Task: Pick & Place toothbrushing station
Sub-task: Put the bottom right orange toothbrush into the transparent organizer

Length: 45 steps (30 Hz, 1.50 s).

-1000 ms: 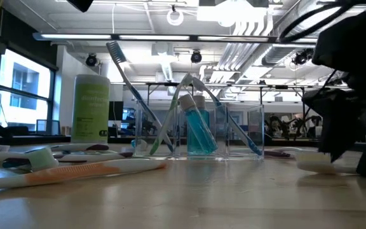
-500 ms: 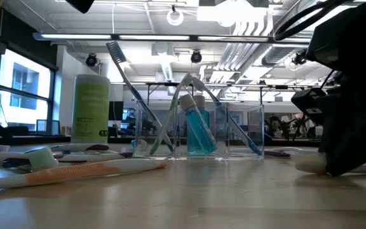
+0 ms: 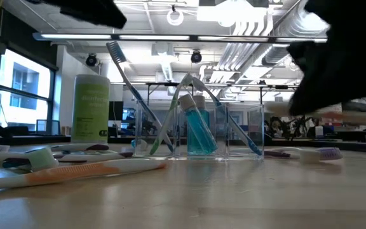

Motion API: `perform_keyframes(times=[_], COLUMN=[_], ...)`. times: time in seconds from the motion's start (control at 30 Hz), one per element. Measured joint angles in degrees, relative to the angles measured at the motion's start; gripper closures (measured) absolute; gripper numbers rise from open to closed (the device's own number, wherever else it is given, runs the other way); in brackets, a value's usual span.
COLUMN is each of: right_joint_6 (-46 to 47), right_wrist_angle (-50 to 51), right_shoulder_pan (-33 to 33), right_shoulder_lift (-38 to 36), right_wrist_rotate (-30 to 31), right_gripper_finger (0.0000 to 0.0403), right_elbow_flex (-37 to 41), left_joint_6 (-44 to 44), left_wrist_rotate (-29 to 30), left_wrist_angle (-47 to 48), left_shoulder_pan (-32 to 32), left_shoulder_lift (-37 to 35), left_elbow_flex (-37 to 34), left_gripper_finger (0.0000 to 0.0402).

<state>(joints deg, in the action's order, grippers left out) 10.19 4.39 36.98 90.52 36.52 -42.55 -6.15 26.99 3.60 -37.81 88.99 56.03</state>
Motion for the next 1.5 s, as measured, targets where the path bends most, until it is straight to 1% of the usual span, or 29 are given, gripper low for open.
perform_keyframes(times=[0.07,0.17,0.23,0.3,0.33,0.4,0.5,0.57,0.7,0.77,0.87,0.97,1.03,1.07,1.17,1.23,1.4,1.5], right_joint_6=[-2.19,-4.35,-4.97,-9.44,-12.61,-19.16,-26.0,-28.35,-28.13,-25.65,-22.99,-20.48,-18.75,-17.9,-17.37,-16.86,-14.41,-11.68], right_wrist_angle=[-1.19,-6.36,-11.81,-18.63,-23.28,-33.58,-48.35,-56.58,-69.58,-77.57,-87.59,-89.89,-89.97,-90.1,-90.04,-89.88,-88.24,-84.91], right_shoulder_pan=[0.12,0.11,0.0,-0.33,-0.61,-1.46,-3.82,-5.61,-10.71,-13.72,-17.06,-19.37,-20.43,-20.73,-20.5,-20.05,-18.52,-17.84], right_shoulder_lift=[-2.32,-5.42,-6.09,-6.52,-6.55,-6.53,-6.53,-6.53,-6.19,-4.22,0.49,5.74,8.35,9.48,12.53,13.12,13.12,13.12], right_wrist_rotate=[3.27,9.43,12.63,14.73,14.32,11.04,0.06,-4.58,-11.56,-16.66,-22.1,-24.51,-24.11,-22.38,-12.85,-8.86,-8.04,-7.95], right_gripper_finger=[0.0397,0.0397,0.0397,0.0397,0.0397,0.0397,0.0397,0.0398,0.0398,0.0398,0.0398,0.0398,0.0398,0.0398,0.0398,0.0397,0.0386,0.0375], right_elbow_flex=[-0.95,-1.2,-1.15,-1.13,-1.17,-0.62,1.0,2.75,7.35,9.5,11.74,12.42,12.26,12.04,12.11,12.11,12.11,12.11], left_joint_6=[0.18,0.32,0.32,0.07,-0.26,-0.85,-2.89,-4.53,-7.66,-8.95,-10.36,-11.21,-11.41,-11.64,-12.2,-13.08,-12.62,-11.5], left_wrist_rotate=[-2.15,-6.57,-10.18,-13.35,-14.69,-16.35,-17.42,-17.42,-16.78,-15.64,-13.7,-12.82,-12.42,-12.2,-12.07,-12.08,-11.71,-11.63], left_wrist_angle=[0.74,2.06,2.28,2.39,2.34,2.58,2.3,1.94,1.7,1.74,1.83,2.0,1.96,1.94,1.82,1.75,1.74,1.34], left_shoulder_pan=[0.94,2.26,2.96,3.59,3.74,3.79,3.22,2.54,0.82,-0.08,-1.05,-1.39,-1.3,-1.32,-0.94,-0.74,-0.46,-0.06], left_shoulder_lift=[0.0,0.0,0.0,0.0,0.0,0.0,0.0,0.0,0.0,0.0,0.0,-0.04,-0.11,-0.11,-0.11,-0.11,-0.11,-0.11], left_elbow_flex=[0.0,0.0,0.0,-0.19,-0.46,-1.05,-1.99,-2.57,-3.11,-3.42,-3.45,-3.45,-3.45,-3.45,-3.45,-3.45,-3.45,-3.45], left_gripper_finger=[0.0266,0.0266,0.0266,0.0266,0.0266,0.0266,0.0266,0.0266,0.0266,0.0266,0.0266,0.0266,0.0266,0.0266,0.0266,0.0266,0.0266,0.0266])
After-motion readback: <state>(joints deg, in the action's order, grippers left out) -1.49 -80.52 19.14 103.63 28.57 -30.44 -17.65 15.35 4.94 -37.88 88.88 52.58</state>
